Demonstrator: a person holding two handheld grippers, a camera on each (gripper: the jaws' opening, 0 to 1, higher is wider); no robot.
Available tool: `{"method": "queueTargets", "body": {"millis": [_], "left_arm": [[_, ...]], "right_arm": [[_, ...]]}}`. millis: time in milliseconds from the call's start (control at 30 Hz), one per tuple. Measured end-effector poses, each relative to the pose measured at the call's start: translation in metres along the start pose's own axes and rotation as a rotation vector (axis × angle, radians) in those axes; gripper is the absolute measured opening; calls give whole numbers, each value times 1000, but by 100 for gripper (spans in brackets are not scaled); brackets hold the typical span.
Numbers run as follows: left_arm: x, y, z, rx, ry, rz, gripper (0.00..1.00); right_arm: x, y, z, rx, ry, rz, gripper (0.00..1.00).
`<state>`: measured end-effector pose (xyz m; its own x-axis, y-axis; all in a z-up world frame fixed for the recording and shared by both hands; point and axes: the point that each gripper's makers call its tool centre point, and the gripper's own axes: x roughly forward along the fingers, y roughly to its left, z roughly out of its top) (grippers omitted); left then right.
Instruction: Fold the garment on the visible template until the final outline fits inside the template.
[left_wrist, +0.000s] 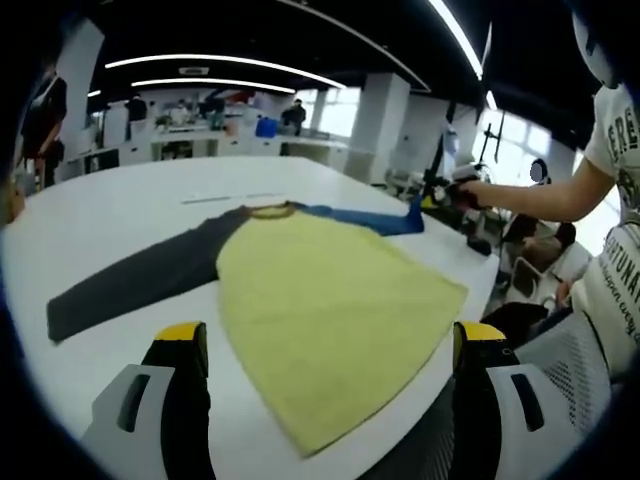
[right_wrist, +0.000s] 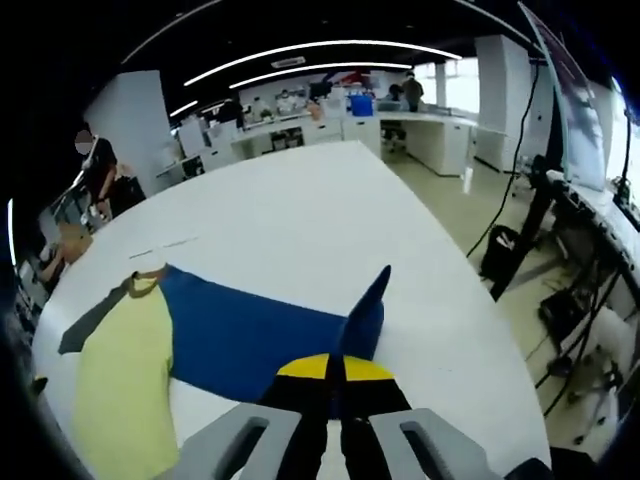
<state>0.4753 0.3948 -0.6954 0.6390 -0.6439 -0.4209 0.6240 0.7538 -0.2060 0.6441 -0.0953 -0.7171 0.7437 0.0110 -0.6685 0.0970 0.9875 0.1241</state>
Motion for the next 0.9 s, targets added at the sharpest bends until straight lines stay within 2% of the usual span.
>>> {"method": "queueTargets", "body": {"millis": [367,767,900], "left_arm": [[0,-3,5,15,-10,1,99],[-1,-6,6,18,-13,-1,99],[-1,-6,8,20,-22,-1,99]], "right_arm": [[6,38,3,-38,16,102,0],[14,70,8,-49,9,166,0],[17,81,6,-91,27,178,0]]}}
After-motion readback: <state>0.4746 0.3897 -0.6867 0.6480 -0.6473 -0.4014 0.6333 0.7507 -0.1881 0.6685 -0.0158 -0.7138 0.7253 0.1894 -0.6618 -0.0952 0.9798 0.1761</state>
